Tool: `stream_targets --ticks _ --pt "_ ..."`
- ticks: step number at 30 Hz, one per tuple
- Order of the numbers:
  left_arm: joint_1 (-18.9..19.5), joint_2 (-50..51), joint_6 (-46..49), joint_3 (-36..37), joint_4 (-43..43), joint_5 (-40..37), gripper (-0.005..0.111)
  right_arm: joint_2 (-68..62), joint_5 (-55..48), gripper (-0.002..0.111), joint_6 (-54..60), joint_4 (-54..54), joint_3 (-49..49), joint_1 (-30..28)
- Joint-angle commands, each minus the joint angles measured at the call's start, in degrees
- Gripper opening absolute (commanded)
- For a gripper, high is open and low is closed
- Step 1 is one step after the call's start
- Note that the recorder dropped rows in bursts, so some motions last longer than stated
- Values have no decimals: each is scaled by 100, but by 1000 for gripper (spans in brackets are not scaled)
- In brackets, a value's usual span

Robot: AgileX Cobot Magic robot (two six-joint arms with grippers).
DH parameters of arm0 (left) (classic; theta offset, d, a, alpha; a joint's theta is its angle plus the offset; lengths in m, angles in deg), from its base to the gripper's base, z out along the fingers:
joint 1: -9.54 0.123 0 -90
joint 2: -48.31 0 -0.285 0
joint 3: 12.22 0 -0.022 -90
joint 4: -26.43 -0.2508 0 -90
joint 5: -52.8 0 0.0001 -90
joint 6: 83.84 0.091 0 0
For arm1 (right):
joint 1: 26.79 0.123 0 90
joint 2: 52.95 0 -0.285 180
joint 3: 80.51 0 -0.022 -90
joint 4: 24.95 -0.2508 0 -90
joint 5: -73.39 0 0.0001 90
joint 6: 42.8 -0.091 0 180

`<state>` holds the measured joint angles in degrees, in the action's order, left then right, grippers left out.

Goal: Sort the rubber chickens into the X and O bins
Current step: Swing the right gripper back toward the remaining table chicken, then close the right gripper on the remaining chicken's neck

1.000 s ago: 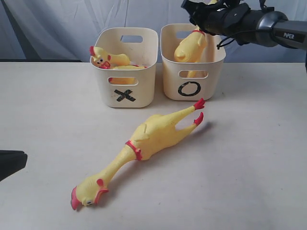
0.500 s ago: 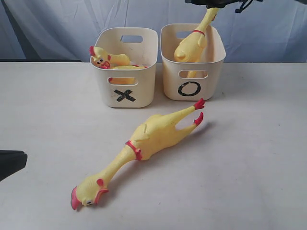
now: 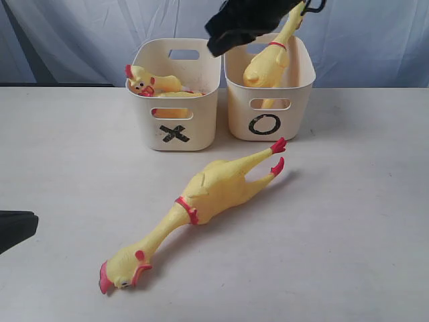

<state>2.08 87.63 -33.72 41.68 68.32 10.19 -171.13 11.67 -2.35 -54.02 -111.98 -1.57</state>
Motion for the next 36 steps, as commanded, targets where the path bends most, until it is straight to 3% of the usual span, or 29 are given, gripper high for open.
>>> stream_targets --ticks 1,6,13,15,18,20,26,32,36 --pt "-9 -34 -3 23 50 39 0 62 -339 14 946 617 16 791" --pt "-9 -34 -43 23 -223 28 0 62 -519 14 2094 1434 817 1675" --pt "-9 -34 -175 23 -351 28 0 62 494 16 3128 1639 2148 2585" --pt "-9 -34 -175 23 -341 28 0 62 762 25 3191 1876 2308 2776" --pt "-9 -34 -175 23 -330 28 0 37 1289 52 3191 2479 2524 3053" --pt "-9 -34 -175 23 -318 28 0 -26 1543 60 3191 2772 2561 3163" --pt "-9 -34 -175 23 -308 28 0 -326 1835 46 3179 3020 2561 3307" --pt "-9 -34 -175 23 -300 28 0 -624 1903 54 3179 3348 2561 3307" --pt "-9 -34 -175 23 -294 28 0 -744 1903 54 3179 3413 2561 3307"
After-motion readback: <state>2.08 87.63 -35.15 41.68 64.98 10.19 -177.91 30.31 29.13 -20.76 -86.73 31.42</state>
